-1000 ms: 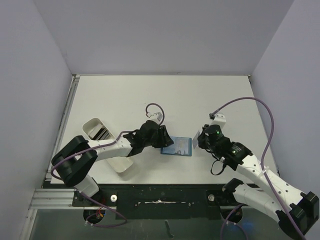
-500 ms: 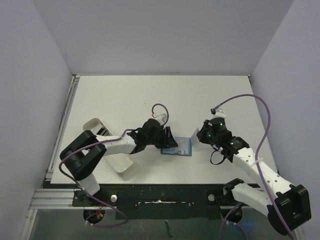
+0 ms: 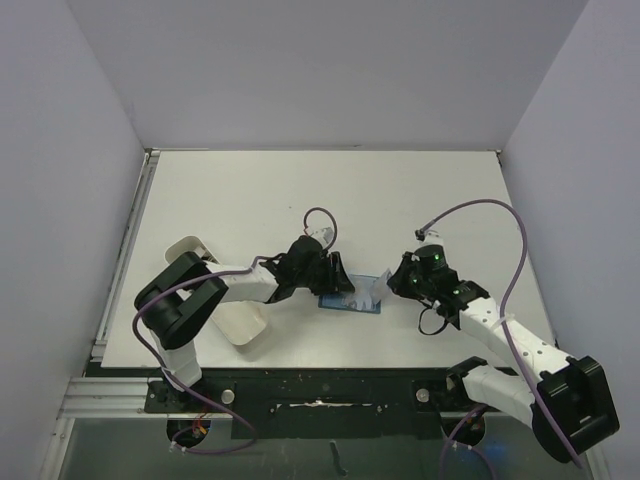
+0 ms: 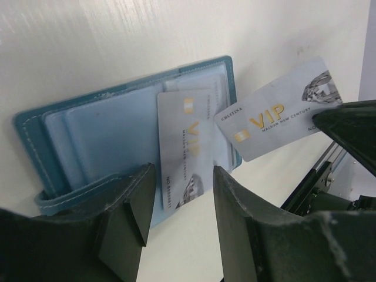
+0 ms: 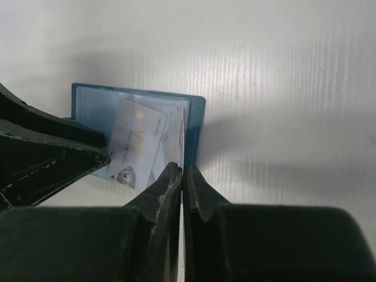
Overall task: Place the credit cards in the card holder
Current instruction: Insert the credit card into the card holder.
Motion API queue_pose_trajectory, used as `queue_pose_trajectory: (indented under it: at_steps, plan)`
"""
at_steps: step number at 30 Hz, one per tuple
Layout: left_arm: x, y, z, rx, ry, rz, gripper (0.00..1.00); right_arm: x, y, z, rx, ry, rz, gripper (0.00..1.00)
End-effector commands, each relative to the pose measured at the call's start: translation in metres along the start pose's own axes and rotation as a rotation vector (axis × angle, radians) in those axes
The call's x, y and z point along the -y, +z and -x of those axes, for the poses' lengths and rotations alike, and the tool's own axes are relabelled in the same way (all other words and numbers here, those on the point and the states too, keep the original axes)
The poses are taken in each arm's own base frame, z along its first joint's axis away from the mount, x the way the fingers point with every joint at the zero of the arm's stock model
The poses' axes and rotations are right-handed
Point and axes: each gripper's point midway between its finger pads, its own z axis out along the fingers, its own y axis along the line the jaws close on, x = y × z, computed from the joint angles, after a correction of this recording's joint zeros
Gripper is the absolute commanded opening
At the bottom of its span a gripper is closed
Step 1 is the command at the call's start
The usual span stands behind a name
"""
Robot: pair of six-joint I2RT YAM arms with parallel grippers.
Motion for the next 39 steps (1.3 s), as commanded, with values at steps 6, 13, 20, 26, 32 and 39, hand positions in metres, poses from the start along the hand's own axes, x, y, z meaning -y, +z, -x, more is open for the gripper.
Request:
queue_pose_trajectory:
  at_steps: [6,13,20,26,32,39]
  plan:
    - [0.020,0.010,0.013,0.014,-0.004,-0.070,0.42,0.024,-0.002,-0.021,-0.002,0.038,-0.066,0.00]
    - [0.030,0.004,0.012,0.026,-0.046,-0.128,0.29,0.026,-0.004,-0.024,0.002,0.041,-0.069,0.00]
    - [0.041,0.001,0.008,0.027,-0.109,-0.211,0.19,0.027,-0.004,-0.028,-0.002,0.043,-0.070,0.00]
    - [0.047,-0.002,0.007,0.036,-0.175,-0.279,0.19,0.026,-0.006,-0.028,-0.002,0.043,-0.064,0.00]
    - [0.049,0.000,0.012,0.071,-0.231,-0.314,0.20,0.022,-0.006,-0.034,-0.014,0.050,-0.047,0.00]
    - [0.039,0.004,0.016,0.107,-0.235,-0.275,0.20,0.018,-0.006,-0.040,-0.020,0.038,-0.054,0.00]
